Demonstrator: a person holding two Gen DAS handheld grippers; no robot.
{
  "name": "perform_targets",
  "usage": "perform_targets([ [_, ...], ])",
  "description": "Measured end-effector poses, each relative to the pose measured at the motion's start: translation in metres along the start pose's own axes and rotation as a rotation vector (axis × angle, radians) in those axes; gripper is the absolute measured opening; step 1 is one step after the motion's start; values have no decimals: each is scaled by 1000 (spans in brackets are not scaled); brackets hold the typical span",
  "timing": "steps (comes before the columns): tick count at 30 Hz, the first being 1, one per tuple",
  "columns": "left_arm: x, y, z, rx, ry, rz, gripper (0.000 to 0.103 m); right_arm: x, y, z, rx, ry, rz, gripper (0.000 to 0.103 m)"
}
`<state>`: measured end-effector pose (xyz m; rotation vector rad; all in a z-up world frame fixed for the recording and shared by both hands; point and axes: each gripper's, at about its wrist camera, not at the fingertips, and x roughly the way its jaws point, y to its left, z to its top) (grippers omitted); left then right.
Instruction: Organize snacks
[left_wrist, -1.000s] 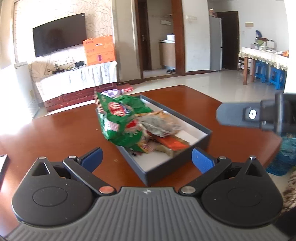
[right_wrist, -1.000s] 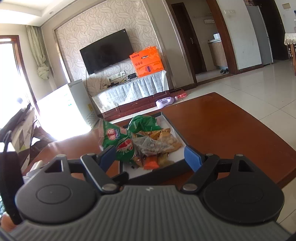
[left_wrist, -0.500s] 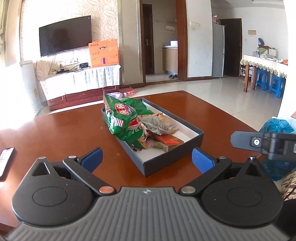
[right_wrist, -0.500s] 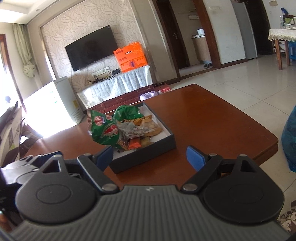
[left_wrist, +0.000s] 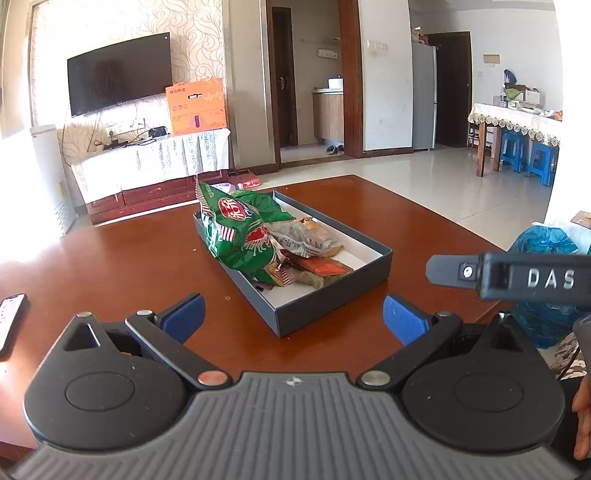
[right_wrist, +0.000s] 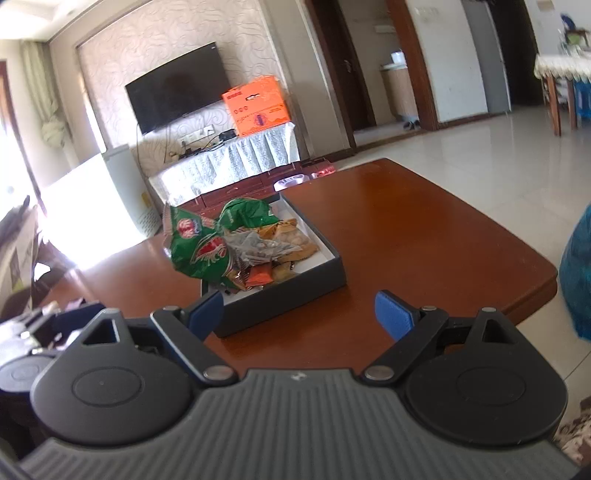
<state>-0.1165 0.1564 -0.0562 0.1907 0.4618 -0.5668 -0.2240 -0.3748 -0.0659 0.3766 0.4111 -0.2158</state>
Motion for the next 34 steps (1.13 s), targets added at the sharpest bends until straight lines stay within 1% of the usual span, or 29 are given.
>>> perform_targets([
  [4,1,-1,0,9,-3,2,103,0,-4,0,35,3,6,91],
  [34,3,2,1,0,5,0,103,4,0,-1,10,21,8,91],
])
